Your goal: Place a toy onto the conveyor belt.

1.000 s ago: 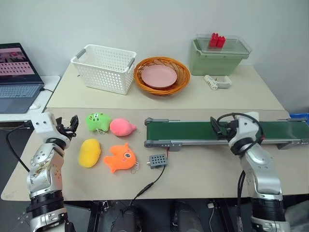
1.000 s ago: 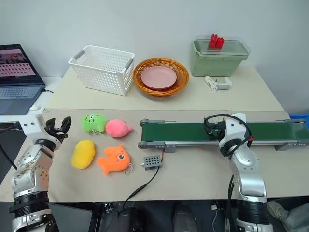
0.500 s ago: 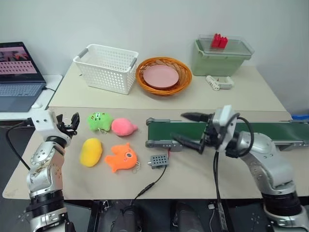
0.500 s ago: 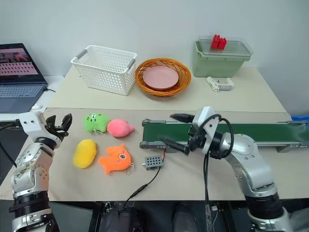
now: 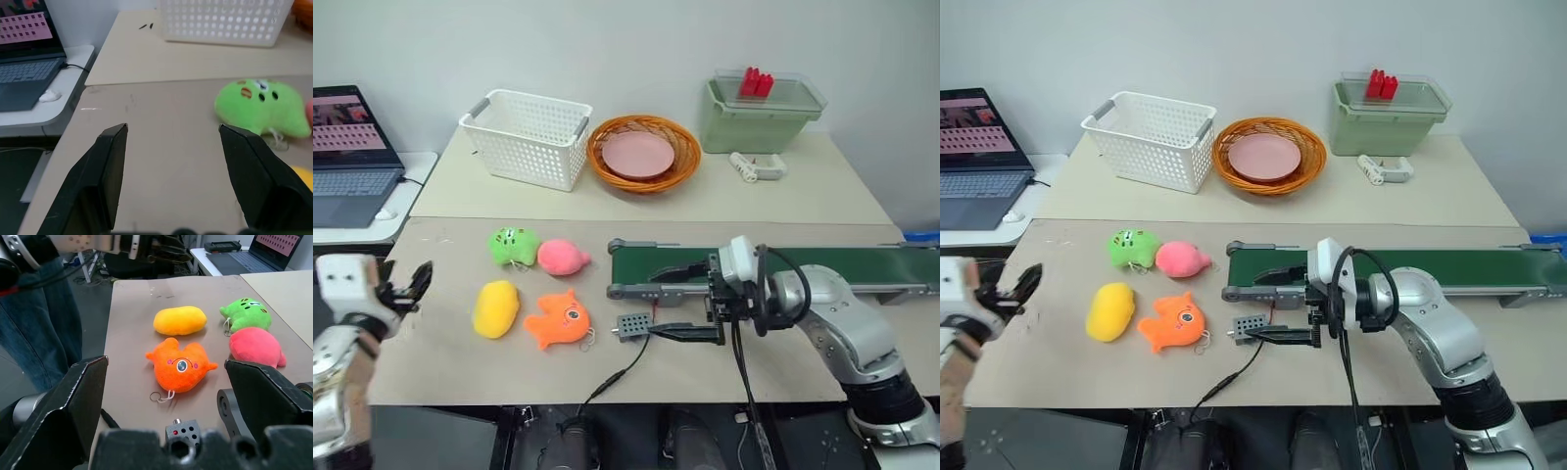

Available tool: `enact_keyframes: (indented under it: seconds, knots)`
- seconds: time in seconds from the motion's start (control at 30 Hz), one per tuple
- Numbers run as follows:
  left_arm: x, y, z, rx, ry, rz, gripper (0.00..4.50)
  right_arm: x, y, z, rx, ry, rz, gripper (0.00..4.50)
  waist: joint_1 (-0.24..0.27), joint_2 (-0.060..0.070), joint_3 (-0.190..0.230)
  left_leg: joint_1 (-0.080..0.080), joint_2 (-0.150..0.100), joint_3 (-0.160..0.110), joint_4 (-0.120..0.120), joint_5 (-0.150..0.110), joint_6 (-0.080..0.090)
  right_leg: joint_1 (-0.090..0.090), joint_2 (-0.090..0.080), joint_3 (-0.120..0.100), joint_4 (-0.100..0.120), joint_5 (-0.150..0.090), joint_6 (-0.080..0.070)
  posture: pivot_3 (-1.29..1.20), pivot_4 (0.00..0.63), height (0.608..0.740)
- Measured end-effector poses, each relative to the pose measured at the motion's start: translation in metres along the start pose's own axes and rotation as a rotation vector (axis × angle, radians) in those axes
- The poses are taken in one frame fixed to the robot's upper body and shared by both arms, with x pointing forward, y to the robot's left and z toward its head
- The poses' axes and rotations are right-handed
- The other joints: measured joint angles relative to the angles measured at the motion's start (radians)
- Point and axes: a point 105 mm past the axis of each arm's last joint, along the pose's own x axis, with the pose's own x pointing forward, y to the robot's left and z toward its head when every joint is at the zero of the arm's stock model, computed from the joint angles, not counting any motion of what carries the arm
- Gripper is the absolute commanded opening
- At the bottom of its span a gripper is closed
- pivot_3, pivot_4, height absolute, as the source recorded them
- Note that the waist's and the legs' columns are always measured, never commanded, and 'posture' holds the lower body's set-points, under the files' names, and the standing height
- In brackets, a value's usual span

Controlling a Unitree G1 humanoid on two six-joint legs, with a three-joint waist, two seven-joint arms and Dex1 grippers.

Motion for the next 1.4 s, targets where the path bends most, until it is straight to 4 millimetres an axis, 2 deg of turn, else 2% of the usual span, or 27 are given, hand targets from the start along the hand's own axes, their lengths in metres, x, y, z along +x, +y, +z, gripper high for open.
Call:
enact_keyframes:
  seconds: [0.1, 0.2, 0.3, 0.4, 0.57, 0.73, 0.9, 1.0, 1.13, 1.4]
  knots:
    - [-0.018, -0.009, -0.011, 0.2, 0.094, -0.116, 3.16, 0.002, -0.003, -0.001, 0.004, -0.006, -0.002, 4.5, 0.006, -0.001, 0.0, -0.006, 0.0, 0.0, 0.0, 0.001, -0.003, -0.007, 0.0, -0.001, 0.001, 0.0, -0.001, 0.0, 0.15, 0.74]
    - [-0.027, -0.029, -0.015, 0.522, 0.155, -0.308, 3.16, 0.002, -0.006, -0.005, 0.014, -0.004, -0.012, 4.5, 0.011, 0.0, 0.0, -0.008, 0.0, 0.0, 0.0, -0.001, -0.006, -0.009, 0.0, -0.001, 0.001, -0.003, -0.007, 0.0, 0.15, 0.74]
    - [-0.025, -0.04, -0.016, 0.745, 0.16, -0.42, 3.16, 0.005, -0.005, -0.006, 0.015, -0.012, -0.005, 4.5, 0.01, 0.0, -0.001, -0.008, 0.0, 0.0, 0.0, -0.001, -0.006, -0.009, 0.001, -0.001, 0.001, -0.003, -0.007, 0.0, 0.15, 0.74]
    - [-0.022, -0.038, -0.02, 0.993, 0.189, -0.497, 3.16, 0.006, -0.005, -0.008, 0.017, -0.011, -0.009, 4.5, 0.005, 0.001, 0.0, -0.009, 0.0, 0.001, -0.001, 0.002, 0.0, -0.011, 0.001, -0.001, 0.001, -0.002, -0.005, 0.0, 0.15, 0.74]
    - [-0.016, -0.05, -0.027, 1.189, 0.145, -0.581, 3.16, 0.005, -0.005, -0.012, 0.025, -0.003, -0.03, 4.5, 0.005, 0.001, 0.0, -0.009, 0.001, 0.001, -0.003, 0.003, 0.001, -0.011, 0.001, -0.001, 0.001, -0.001, -0.003, 0.0, 0.15, 0.74]
    - [-0.015, -0.062, -0.041, 1.279, 0.109, -0.64, 3.16, 0.003, -0.005, -0.014, 0.033, -0.004, -0.06, 4.5, 0.004, 0.001, 0.0, -0.009, 0.001, 0.002, -0.003, 0.003, 0.001, -0.011, 0.001, -0.002, 0.001, -0.001, -0.003, 0.0, 0.15, 0.74]
    - [-0.016, -0.077, -0.054, 1.3, 0.035, -0.619, 3.16, 0.001, -0.007, -0.01, 0.014, -0.007, -0.09, 4.5, 0.005, 0.001, 0.0, -0.009, 0.001, 0.001, -0.002, 0.003, 0.001, -0.011, 0.001, -0.002, 0.002, 0.0, -0.003, 0.0, 0.15, 0.74]
    - [-0.008, -0.08, -0.059, 1.298, -0.031, -0.498, 3.16, 0.001, -0.007, -0.009, 0.008, -0.009, -0.101, 4.5, 0.005, 0.003, -0.001, -0.008, 0.001, 0.001, -0.002, 0.001, 0.004, -0.01, 0.001, -0.002, 0.002, 0.0, -0.002, 0.0, 0.15, 0.74]
    - [-0.007, -0.091, -0.068, 1.26, -0.102, -0.395, 3.16, 0.0, -0.008, -0.008, 0.002, -0.009, -0.115, 4.5, 0.005, 0.002, -0.001, -0.008, 0.001, 0.001, -0.002, 0.002, 0.003, -0.01, 0.001, -0.002, 0.002, 0.0, -0.002, 0.0, 0.15, 0.74]
    - [-0.012, -0.097, -0.087, 1.234, -0.167, -0.188, 3.16, -0.003, -0.013, -0.004, -0.013, -0.011, -0.141, 4.5, 0.005, 0.003, -0.002, -0.006, 0.001, 0.001, -0.002, -0.001, 0.008, -0.009, -0.001, -0.001, 0.003, 0.001, -0.002, 0.0, 0.15, 0.74]
